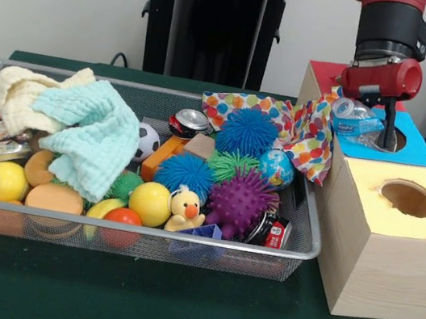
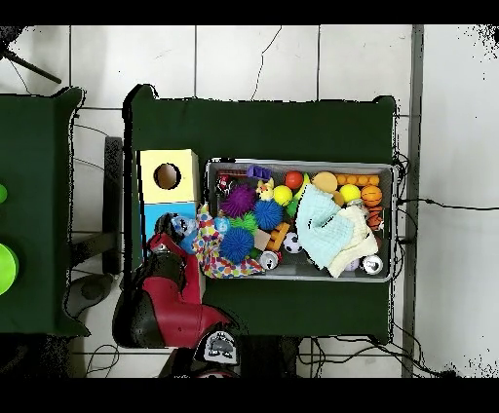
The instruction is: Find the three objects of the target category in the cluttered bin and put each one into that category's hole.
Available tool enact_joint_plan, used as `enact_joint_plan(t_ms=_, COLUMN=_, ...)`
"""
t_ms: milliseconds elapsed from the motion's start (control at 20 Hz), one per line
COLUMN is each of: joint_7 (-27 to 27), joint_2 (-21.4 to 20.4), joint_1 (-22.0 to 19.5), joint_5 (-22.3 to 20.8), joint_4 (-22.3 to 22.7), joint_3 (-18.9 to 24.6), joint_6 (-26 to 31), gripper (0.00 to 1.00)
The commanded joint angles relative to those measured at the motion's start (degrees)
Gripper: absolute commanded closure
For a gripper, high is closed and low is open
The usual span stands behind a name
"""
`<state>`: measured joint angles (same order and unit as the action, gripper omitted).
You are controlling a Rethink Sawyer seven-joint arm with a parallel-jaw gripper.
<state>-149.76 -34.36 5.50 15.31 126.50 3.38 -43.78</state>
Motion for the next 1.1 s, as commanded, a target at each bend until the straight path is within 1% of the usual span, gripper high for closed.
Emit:
enact_joint_plan(t_ms=50, joint_7=-13.55, joint_2=17.82, joint_1=-5.04, joint_5=7.23, joint_4=1.07, joint_3=5.24, joint_6=15.49, gripper=1.0)
enact_joint_plan(t_ms=400, joint_7=-13.13, joint_2=18.14, joint_1=-6.49, joint_5=6.99, joint_4=2.04, joint_3=6.7, joint_6=14.98, gripper=1.0)
enact_joint_plan(t_ms=750, joint_7=-13.2, joint_2=18.99, joint_1=-7.38, joint_5=7.16, joint_4=2.92, joint_3=7.84, joint_6=13.01, gripper=1.0)
enact_joint_plan(t_ms=1000, joint_7=-13.91, joint_2=18.68, joint_1=-8.73, joint_5=6.68, joint_4=4.7, joint_3=9.23, joint_6=12.24, gripper=1.0)
enact_joint_plan(t_ms=1100, joint_7=-14.02, joint_2=18.24, joint_1=-8.9, joint_5=7.09, joint_4=5.6, joint_3=9.58, joint_6=12.1, gripper=1.0)
